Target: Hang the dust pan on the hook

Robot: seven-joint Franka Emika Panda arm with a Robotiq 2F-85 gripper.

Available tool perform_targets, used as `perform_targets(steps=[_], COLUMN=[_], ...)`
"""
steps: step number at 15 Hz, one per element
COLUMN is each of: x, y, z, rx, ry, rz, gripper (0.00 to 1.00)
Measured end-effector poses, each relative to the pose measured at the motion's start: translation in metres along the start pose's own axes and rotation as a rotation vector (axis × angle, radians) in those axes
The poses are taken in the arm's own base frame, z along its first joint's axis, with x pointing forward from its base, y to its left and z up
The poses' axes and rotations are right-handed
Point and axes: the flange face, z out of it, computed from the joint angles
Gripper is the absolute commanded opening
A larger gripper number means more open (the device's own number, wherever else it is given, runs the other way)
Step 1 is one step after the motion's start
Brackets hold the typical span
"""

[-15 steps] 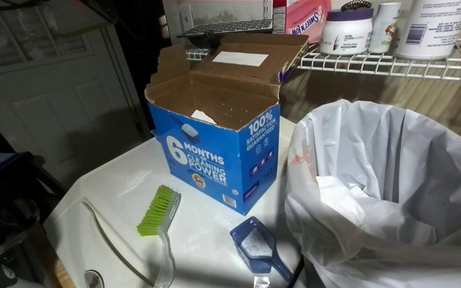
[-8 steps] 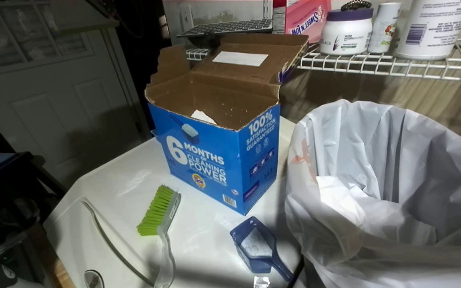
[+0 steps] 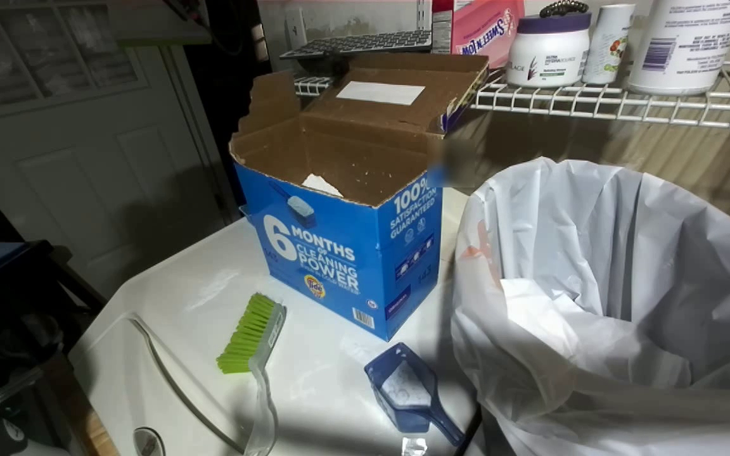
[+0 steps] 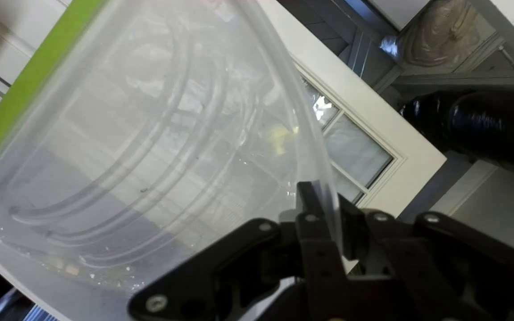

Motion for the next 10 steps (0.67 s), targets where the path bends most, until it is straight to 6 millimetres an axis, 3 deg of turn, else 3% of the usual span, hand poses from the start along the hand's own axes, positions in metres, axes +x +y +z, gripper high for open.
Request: perform_targets(steps=[10], x=[0.032], y=[0.025], z=[0.003], rx=[0.019], ry=[0.016], rz=[0.040], gripper=[0.02])
